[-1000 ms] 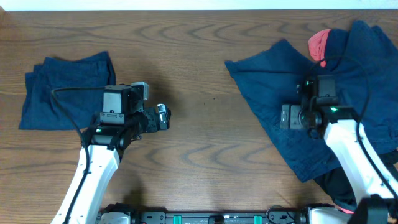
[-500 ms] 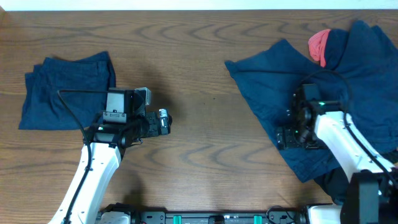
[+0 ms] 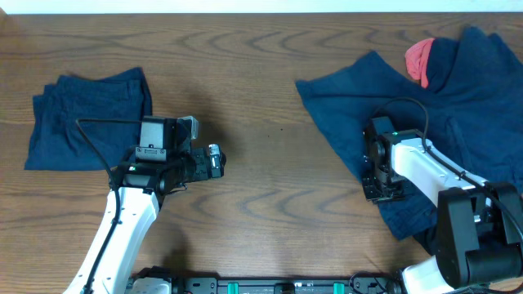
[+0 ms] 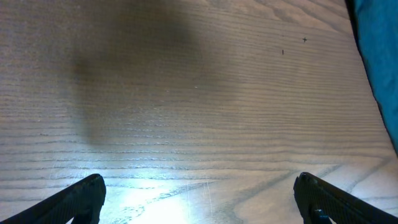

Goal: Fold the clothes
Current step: 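Grasp the navy shorts with the right gripper and drag them leftward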

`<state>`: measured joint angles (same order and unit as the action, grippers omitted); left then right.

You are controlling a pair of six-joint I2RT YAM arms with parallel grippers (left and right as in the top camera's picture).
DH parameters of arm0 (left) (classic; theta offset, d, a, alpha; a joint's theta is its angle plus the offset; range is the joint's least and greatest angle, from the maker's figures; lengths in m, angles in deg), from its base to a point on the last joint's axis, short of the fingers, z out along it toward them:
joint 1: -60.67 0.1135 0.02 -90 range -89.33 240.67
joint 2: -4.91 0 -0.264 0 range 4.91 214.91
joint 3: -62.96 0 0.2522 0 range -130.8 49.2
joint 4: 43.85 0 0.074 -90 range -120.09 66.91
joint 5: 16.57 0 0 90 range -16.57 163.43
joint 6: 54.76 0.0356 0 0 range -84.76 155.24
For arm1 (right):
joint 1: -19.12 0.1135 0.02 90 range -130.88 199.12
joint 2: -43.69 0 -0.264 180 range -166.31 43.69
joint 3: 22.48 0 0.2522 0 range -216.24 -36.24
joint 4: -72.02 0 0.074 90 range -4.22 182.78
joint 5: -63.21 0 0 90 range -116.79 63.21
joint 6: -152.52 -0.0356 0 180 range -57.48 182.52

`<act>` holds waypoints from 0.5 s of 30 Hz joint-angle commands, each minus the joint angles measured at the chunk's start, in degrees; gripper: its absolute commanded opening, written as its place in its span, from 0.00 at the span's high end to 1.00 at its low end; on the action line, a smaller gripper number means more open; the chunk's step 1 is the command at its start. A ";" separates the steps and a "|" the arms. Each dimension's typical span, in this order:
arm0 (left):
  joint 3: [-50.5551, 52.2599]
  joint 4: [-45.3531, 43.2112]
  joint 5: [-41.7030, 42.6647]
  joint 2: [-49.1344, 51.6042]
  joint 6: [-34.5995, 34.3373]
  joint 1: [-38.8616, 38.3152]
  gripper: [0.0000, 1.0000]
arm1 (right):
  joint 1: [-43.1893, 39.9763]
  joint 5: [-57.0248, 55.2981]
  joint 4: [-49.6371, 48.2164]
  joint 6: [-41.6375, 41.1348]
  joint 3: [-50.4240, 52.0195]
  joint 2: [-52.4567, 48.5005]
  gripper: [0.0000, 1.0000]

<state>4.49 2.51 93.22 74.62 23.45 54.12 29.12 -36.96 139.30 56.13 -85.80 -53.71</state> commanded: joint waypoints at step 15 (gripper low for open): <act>-0.90 0.09 0.50 0.07 0.07 -0.17 0.02 | 2.97 12.52 15.17 9.35 -21.68 18.53 0.99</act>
<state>4.47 2.56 93.22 74.62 23.43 54.12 29.71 -32.92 153.66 60.59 -103.50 -38.22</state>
